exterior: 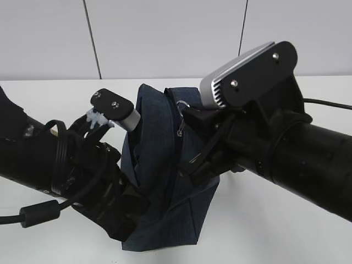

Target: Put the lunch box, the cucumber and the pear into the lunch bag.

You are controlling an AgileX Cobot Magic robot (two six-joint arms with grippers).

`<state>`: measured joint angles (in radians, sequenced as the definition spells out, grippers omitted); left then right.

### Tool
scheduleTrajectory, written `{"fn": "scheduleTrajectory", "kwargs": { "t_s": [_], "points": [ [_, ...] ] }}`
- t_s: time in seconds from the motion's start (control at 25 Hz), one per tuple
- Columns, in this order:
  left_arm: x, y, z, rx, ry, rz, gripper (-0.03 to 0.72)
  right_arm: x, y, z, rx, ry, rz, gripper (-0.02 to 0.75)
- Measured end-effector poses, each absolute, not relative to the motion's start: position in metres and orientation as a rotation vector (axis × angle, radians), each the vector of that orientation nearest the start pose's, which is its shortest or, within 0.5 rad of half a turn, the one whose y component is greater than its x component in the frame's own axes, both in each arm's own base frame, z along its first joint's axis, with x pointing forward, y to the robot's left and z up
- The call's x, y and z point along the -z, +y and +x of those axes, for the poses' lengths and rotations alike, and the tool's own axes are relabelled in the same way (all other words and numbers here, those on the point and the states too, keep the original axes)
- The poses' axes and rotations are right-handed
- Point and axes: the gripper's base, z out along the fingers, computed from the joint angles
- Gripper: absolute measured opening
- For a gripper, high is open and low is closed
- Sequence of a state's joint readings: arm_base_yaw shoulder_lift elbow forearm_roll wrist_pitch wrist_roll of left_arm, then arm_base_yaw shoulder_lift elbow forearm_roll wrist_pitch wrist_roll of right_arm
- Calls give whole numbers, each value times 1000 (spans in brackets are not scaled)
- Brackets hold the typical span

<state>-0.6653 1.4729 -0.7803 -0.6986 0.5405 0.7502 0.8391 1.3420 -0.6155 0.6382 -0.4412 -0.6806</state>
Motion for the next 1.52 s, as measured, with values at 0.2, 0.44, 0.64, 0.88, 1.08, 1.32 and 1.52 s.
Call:
{"fn": "scheduleTrajectory", "kwargs": {
  "t_s": [0.2, 0.44, 0.64, 0.88, 1.08, 1.32, 1.52],
  "points": [
    [-209, -192, 195, 636, 2407, 1136, 3, -249, 191, 212, -267, 1742, -656, 0],
    [-209, -192, 195, 639, 2410, 1138, 3, -252, 192, 226, -256, 1762, -653, 0],
    [-209, -192, 195, 641, 2413, 1139, 3, -254, 193, 236, -282, 1792, -646, 0],
    [-209, -192, 194, 641, 2416, 1143, 3, -260, 196, 248, -331, 1842, -625, 0],
    [-209, -191, 194, 640, 2418, 1149, 3, -268, 202, 258, -374, 1898, -649, 0],
    [-209, -191, 194, 643, 2420, 1152, 3, -275, 193, 270, -411, 1986, -624, 0],
    [-209, -191, 194, 644, 2420, 1151, 3, -283, 188, 277, -446, 2047, -636, 0]
  ]
}}
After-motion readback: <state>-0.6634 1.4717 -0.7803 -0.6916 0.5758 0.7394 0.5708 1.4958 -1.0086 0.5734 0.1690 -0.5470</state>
